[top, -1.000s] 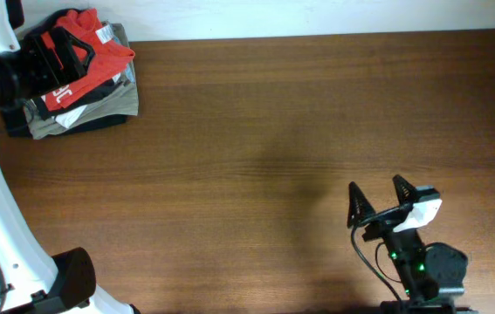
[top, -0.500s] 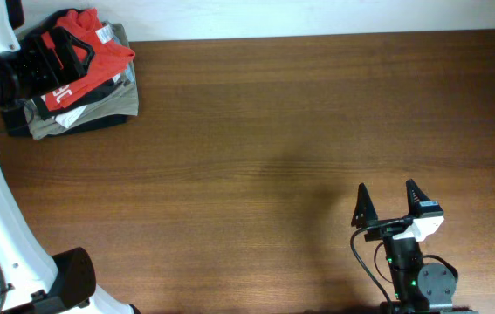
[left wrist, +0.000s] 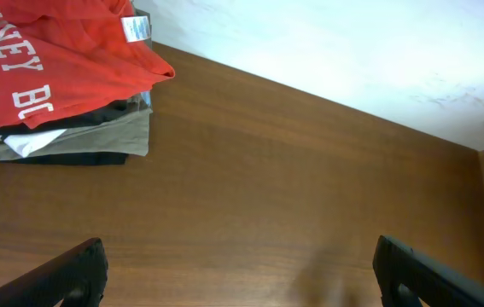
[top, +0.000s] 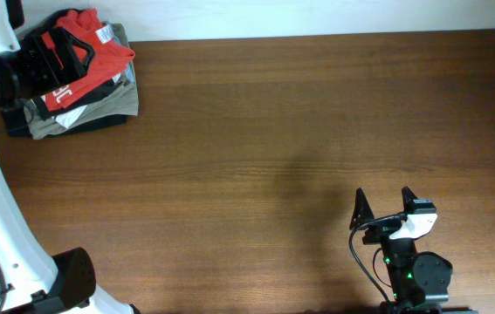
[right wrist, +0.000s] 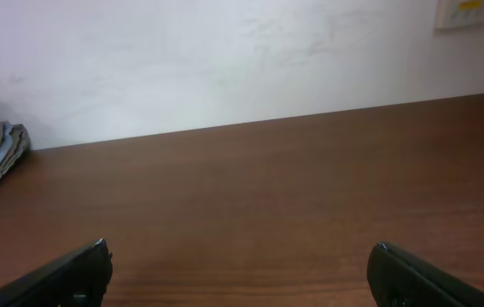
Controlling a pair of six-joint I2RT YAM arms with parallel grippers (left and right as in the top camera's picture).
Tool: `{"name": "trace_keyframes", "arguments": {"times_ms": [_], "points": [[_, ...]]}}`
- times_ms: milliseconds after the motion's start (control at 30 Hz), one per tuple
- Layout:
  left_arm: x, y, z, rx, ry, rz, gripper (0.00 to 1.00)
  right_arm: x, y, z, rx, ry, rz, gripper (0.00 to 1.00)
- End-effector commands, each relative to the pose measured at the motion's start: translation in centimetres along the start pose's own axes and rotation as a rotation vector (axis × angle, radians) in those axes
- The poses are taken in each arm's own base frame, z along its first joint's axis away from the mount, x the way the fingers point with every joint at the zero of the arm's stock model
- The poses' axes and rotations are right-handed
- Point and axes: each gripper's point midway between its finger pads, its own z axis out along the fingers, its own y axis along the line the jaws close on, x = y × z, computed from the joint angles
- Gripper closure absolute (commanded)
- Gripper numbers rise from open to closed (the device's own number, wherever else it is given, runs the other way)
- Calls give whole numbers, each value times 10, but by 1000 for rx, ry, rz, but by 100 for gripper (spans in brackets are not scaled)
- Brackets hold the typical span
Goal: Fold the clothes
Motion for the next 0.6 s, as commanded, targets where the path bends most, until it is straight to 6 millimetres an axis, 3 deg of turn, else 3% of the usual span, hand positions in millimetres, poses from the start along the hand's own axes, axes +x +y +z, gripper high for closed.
{"name": "trace_keyframes", "arguments": {"times_ms": [0, 400, 567], "points": [[0, 0, 2, 1, 3, 7, 1, 2, 0, 0, 2, 1, -1, 1], [5, 1, 2, -4, 23, -2, 1, 2, 0, 0, 2, 1, -1, 1], [42, 15, 12, -102, 174, -17, 1, 2, 0, 0, 2, 1, -1, 1]]}}
